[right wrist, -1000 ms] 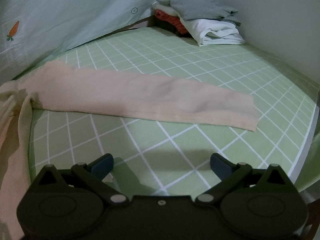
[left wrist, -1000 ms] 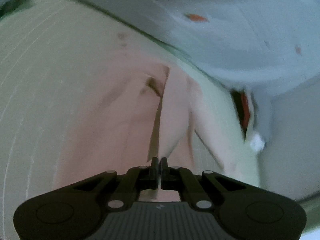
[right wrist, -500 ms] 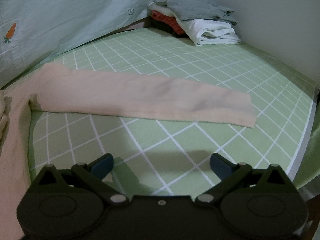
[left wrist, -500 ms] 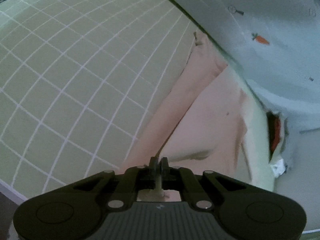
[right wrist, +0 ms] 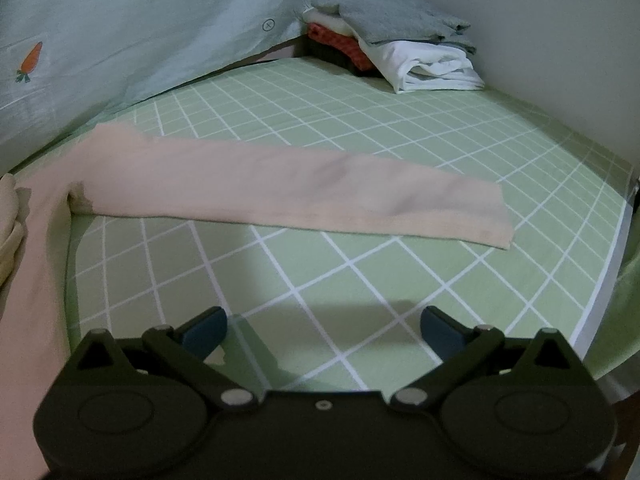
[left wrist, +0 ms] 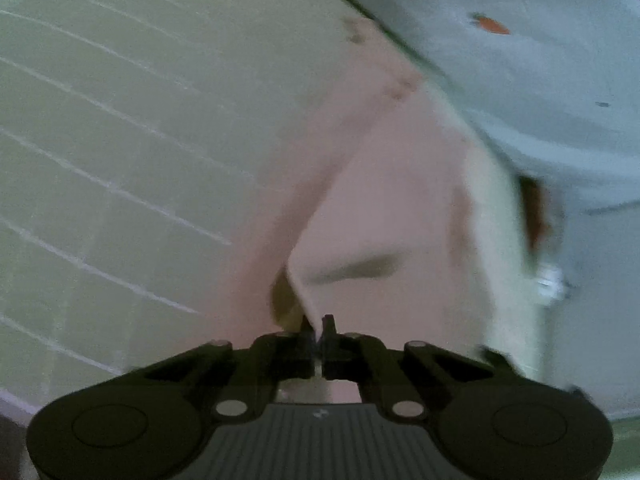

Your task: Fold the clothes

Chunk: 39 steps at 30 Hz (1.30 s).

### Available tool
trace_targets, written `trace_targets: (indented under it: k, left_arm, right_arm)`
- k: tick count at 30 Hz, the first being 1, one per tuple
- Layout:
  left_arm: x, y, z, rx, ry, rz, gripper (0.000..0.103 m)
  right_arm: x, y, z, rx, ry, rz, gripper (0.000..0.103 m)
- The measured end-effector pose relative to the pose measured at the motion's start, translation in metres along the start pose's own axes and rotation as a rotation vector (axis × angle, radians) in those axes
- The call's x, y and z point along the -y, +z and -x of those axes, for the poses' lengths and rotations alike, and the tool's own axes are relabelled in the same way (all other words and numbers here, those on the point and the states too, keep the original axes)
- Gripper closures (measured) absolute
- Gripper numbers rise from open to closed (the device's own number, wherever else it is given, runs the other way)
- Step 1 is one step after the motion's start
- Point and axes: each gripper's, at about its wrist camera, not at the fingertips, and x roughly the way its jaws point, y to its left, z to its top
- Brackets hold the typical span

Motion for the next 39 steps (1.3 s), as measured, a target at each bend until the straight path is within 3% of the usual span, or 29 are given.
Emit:
trace_targets:
  k: [2, 4, 8, 9, 11, 13, 17, 21, 23, 27, 31, 39]
  left_arm:
    - [-0.010, 0.002, 0.005, -0.012, -0.108, 0.086, 0.101]
    - [-0.022, 0.003, 0.005, -0.036, -0.138, 0.162, 0.101]
    - [-0.038, 0.000, 0.000, -0.074, -0.030, 0.213, 0.100]
    - [-0.035, 0.001, -0.001, -0.076, 0.011, 0.188, 0.099]
    - [-0.029, 0.001, -0.002, -0.080, 0.093, 0.140, 0.086]
    - [-0.022, 0.002, -0.002, -0.080, 0.164, 0.095, 0.083]
    - [-0.004, 0.009, 0.007, -0.024, 0.200, 0.028, 0.064]
    - [0.024, 0.022, 0.006, 0.059, 0.286, -0.074, 0.035]
    - [0.033, 0.027, 0.001, 0.083, 0.320, -0.100, 0.029]
    - [0.052, 0.037, -0.007, 0.131, 0.388, -0.152, 0.021]
    - [0.067, 0.048, -0.017, 0.163, 0.449, -0.191, 0.019]
    - [0.084, 0.078, -0.040, 0.151, 0.477, -0.239, 0.019]
  right_arm:
    - [0.000, 0.000, 0.000, 0.001, 0.000, 0.001, 0.000]
    - [-0.001, -0.001, 0.000, 0.004, 0.000, 0.001, 0.000]
    - [-0.001, -0.002, 0.000, 0.010, 0.001, 0.003, 0.000]
    - [-0.001, -0.002, 0.000, 0.010, 0.001, 0.003, 0.000]
    - [-0.001, -0.002, 0.000, 0.008, 0.001, 0.004, 0.000]
    - [-0.001, -0.001, 0.000, 0.006, 0.001, 0.004, 0.000]
    - [-0.001, 0.001, 0.002, -0.010, 0.008, -0.002, 0.000]
    - [0.006, 0.006, 0.002, -0.029, 0.057, -0.029, 0.000]
    - [0.011, 0.009, 0.001, -0.036, 0.087, -0.047, 0.000]
    - [0.021, 0.021, -0.006, -0.040, 0.103, -0.094, 0.000]
    - [0.032, 0.037, -0.013, 0.001, 0.040, -0.108, 0.000]
    - [0.061, 0.067, -0.042, -0.016, -0.061, -0.184, 0.000]
